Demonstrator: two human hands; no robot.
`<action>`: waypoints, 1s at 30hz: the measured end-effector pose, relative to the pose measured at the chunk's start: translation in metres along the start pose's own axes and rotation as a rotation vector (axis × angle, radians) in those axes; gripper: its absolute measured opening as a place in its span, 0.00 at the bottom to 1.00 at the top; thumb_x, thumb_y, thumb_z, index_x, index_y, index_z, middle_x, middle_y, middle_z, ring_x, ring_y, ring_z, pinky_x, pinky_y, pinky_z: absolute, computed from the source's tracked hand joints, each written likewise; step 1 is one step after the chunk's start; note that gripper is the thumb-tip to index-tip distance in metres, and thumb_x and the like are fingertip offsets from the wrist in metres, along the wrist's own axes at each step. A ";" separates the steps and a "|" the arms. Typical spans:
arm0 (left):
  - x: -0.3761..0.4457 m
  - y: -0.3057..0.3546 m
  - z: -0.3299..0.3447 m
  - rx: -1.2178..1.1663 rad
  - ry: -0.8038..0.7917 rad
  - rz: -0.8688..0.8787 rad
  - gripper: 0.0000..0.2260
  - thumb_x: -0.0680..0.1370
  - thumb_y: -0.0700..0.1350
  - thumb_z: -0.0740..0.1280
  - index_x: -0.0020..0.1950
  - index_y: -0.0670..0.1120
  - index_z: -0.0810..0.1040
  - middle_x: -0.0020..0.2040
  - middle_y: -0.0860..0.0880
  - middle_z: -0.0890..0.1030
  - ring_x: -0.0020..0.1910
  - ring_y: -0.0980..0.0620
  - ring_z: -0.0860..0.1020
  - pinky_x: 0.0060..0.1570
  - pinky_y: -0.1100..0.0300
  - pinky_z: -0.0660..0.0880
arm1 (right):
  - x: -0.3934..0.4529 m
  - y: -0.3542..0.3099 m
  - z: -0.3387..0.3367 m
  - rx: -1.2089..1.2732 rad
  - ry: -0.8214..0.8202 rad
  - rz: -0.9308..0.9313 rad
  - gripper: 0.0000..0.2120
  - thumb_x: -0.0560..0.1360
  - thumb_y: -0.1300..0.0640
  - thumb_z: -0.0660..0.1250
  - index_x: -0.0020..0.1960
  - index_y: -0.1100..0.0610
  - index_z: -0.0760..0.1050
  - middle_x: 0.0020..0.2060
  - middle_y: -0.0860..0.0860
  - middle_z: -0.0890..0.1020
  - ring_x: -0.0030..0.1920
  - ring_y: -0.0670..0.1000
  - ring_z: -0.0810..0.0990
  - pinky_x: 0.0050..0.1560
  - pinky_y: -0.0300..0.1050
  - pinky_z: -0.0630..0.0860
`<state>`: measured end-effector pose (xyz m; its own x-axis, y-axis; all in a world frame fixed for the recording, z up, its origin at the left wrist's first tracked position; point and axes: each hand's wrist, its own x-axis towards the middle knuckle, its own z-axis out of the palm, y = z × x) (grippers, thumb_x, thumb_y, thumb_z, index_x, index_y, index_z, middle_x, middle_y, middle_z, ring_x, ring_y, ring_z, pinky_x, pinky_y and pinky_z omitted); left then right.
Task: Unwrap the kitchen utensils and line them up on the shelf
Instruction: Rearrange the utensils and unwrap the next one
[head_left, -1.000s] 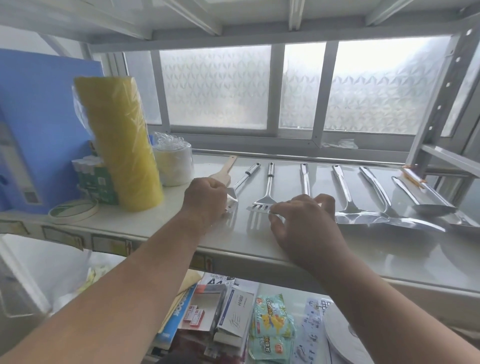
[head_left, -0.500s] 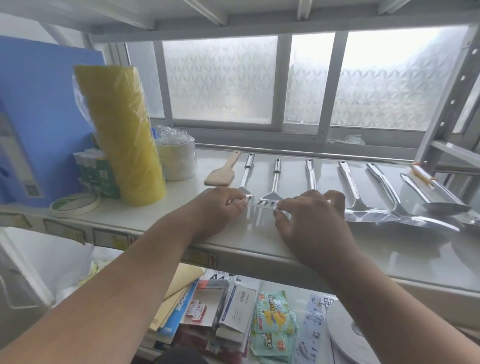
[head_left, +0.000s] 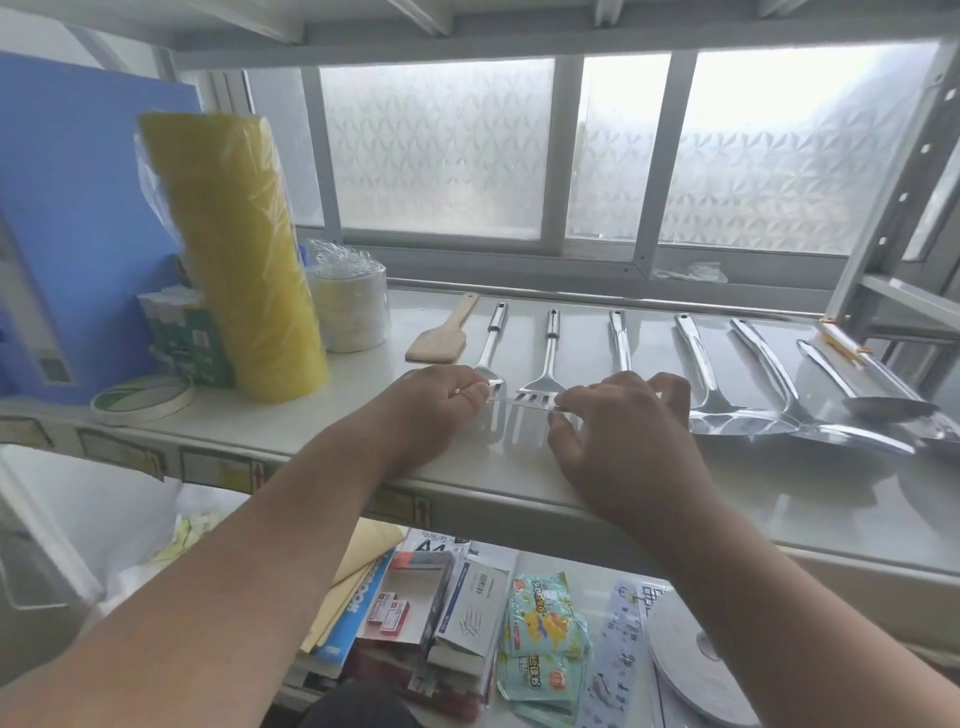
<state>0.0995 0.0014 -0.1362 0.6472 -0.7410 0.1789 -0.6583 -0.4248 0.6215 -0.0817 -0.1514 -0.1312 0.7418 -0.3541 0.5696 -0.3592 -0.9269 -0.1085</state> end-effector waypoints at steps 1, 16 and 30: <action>0.000 0.001 0.000 0.000 -0.004 0.008 0.18 0.83 0.64 0.57 0.64 0.62 0.82 0.56 0.58 0.85 0.57 0.54 0.81 0.63 0.48 0.78 | 0.000 0.000 0.000 0.004 0.001 -0.001 0.15 0.78 0.44 0.59 0.51 0.49 0.83 0.43 0.46 0.86 0.56 0.51 0.78 0.63 0.57 0.59; 0.076 -0.023 -0.031 0.328 0.038 -0.187 0.19 0.87 0.56 0.60 0.75 0.51 0.78 0.76 0.44 0.77 0.76 0.42 0.72 0.73 0.52 0.67 | -0.001 0.000 -0.003 0.035 -0.019 -0.028 0.20 0.75 0.38 0.60 0.60 0.47 0.80 0.49 0.45 0.85 0.60 0.49 0.77 0.67 0.57 0.56; 0.074 -0.028 -0.025 0.406 0.246 -0.146 0.20 0.84 0.56 0.67 0.68 0.44 0.75 0.66 0.42 0.79 0.67 0.40 0.76 0.66 0.48 0.74 | 0.000 0.000 0.002 0.007 -0.017 -0.038 0.18 0.75 0.40 0.62 0.56 0.48 0.82 0.47 0.45 0.86 0.59 0.49 0.78 0.63 0.56 0.58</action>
<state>0.1754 -0.0287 -0.1211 0.7830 -0.5350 0.3173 -0.6191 -0.7195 0.3147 -0.0802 -0.1520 -0.1329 0.7646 -0.3204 0.5592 -0.3263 -0.9407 -0.0928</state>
